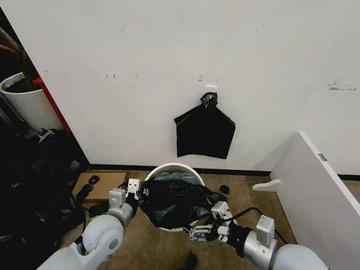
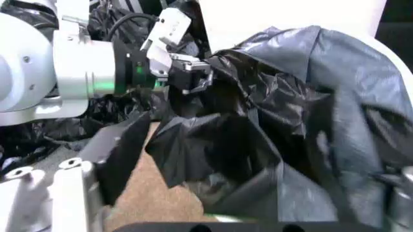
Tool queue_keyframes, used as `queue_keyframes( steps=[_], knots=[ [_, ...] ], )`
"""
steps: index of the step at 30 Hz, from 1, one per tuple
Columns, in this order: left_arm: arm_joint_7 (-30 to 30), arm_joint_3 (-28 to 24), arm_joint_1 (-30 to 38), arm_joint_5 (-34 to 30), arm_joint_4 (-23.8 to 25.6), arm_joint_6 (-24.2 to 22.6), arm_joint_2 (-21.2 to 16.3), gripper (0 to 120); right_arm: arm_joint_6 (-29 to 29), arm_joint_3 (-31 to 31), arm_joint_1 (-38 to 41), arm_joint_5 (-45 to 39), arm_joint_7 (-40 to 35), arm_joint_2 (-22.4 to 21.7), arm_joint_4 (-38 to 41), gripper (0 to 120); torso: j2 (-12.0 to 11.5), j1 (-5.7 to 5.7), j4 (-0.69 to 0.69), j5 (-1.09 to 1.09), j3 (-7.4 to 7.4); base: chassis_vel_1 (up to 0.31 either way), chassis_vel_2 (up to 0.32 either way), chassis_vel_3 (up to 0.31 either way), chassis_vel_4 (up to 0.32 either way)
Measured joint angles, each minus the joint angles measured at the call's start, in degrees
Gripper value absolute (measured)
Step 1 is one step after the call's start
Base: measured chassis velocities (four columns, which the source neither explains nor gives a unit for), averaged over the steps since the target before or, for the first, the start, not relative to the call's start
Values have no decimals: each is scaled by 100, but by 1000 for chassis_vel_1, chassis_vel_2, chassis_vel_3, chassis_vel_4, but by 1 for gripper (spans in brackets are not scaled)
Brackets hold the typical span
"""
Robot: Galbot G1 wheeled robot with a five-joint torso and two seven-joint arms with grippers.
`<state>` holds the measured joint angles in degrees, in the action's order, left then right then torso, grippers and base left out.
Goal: Place the garbage bag over the trash bin.
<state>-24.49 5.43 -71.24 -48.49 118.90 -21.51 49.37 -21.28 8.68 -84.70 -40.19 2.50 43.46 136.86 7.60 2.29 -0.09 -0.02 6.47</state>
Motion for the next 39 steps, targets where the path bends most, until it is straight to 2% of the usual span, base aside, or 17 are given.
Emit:
queue_keyframes(
  steps=[3, 7, 10, 11, 16, 20, 23, 26, 28, 32, 33, 39],
  knots=[
    [24, -36, -35, 63, 30, 2, 27, 1, -38, -55, 86, 49, -57, -43, -105, 76, 0, 0, 0, 0, 0, 0, 0, 0, 0],
    [32, -56, -38, 79, 53, 2, 43, 1, -160, -98, 139, 100, -81, -99, -199, 73, 0, 0, 0, 0, 0, 0, 0, 0, 0],
    [34, -69, -36, 87, 66, 3, 64, 1, -258, -249, 217, 251, -120, -154, -306, 61, 0, 0, 0, 0, 0, 0, 0, 0, 0],
    [34, -69, -36, 87, 66, 3, 64, 1, -258, -249, 217, 251, -120, -154, -306, 61, 0, 0, 0, 0, 0, 0, 0, 0, 0],
    [38, -73, -31, 98, 85, 2, 80, 1, -349, -392, 307, 272, -276, -117, -296, 40, 0, 0, 0, 0, 0, 0, 0, 0, 0],
    [38, -72, -9, 98, 72, 1, 80, 1, -293, -422, 308, 309, -292, -111, -203, 29, 0, 0, 0, -1, 0, 0, 0, 0, 0],
    [-5, -72, 26, -28, 45, -42, 105, 1, 14, -492, 258, 669, -280, -154, -167, 14, 0, 0, 0, -1, 0, 0, 0, 0, 0],
    [-42, -72, 33, -133, 53, -79, 123, 1, 198, -550, 221, 931, -269, -170, -173, 8, 0, 0, 0, -1, 0, 0, 0, 0, 0],
    [-81, -70, 37, -274, 83, -135, 133, 1, 479, -646, 174, 1366, -258, -184, -201, 0, 0, 0, 0, 0, 0, 0, 0, 0, 0],
    [-268, -9, 97, -824, 140, -319, 173, 1, 1253, -867, 33, 2514, -149, -235, -309, 0, 0, 0, 0, 0, 0, 0, 0, 0, 0],
    [-268, -9, 97, -824, 140, -319, 173, 1, 1253, -867, 33, 2514, -149, -235, -309, 0, 0, 0, 0, 0, 0, 0, 0, 0, 0],
    [-661, 99, 314, -1739, 152, -522, 243, 1, 2225, -1032, -155, 3456, 91, -366, -524, 0, 0, 0, 0, 0, 0, 0, 0, 0, 0]
  ],
)
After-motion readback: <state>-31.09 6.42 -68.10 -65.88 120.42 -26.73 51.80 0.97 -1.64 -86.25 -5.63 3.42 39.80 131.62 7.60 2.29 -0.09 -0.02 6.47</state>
